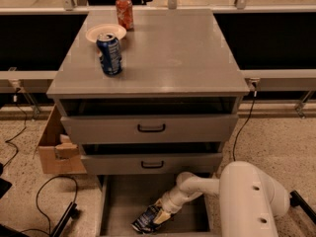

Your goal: Pick blue chip bag from bottom drawer and place on counter

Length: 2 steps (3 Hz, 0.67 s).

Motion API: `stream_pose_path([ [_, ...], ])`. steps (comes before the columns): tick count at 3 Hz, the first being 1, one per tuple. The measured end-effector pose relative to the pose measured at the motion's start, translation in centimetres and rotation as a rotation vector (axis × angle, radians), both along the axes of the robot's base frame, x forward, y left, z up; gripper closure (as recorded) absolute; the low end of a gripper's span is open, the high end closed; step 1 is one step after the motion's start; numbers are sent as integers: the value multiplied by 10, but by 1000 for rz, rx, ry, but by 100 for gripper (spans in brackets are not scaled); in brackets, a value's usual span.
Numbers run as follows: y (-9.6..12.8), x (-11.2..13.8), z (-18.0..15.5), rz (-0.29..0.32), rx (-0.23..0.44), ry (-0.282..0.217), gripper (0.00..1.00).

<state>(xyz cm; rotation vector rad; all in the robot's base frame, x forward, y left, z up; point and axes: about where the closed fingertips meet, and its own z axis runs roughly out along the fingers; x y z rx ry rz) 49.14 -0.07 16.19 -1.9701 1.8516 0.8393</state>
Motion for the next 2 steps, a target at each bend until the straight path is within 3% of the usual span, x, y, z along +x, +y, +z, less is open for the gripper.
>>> stream_pose_path([
  [1,-11,1,41,99,-3,-22,100],
  [2,-41,8,81,132,-64,-43,100],
])
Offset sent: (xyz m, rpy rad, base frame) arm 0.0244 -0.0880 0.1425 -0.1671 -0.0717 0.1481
